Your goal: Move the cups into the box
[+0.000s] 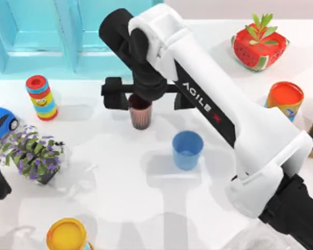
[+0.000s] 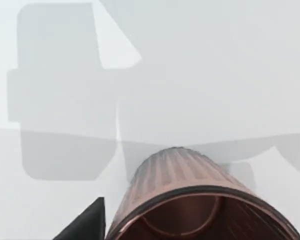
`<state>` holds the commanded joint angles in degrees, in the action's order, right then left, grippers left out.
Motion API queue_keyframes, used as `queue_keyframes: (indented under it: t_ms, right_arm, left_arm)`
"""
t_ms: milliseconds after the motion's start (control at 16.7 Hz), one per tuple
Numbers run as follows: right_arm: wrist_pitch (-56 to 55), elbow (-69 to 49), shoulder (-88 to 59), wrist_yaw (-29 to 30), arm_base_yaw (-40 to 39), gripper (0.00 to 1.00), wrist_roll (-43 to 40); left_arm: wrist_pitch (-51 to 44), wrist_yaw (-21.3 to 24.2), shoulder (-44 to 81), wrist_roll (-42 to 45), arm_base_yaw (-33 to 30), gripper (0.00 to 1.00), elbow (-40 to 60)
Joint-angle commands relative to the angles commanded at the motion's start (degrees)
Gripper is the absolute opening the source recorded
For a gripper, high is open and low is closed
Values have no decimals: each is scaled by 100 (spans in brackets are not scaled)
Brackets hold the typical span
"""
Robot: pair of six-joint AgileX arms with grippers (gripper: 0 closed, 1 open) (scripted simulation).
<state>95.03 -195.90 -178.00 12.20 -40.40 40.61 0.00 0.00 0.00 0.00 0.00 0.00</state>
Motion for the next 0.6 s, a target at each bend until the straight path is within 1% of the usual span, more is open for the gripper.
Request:
queue_keyframes:
  t_ms: [300,600]
  right_arm:
    - [-4,-52,-54,-1,7,100,-7]
    - [-4,-52,-54,-1,7,62,-7]
  left_arm:
    - [0,0,0,0,0,100,0]
    - [0,0,0,0,0,100,0]
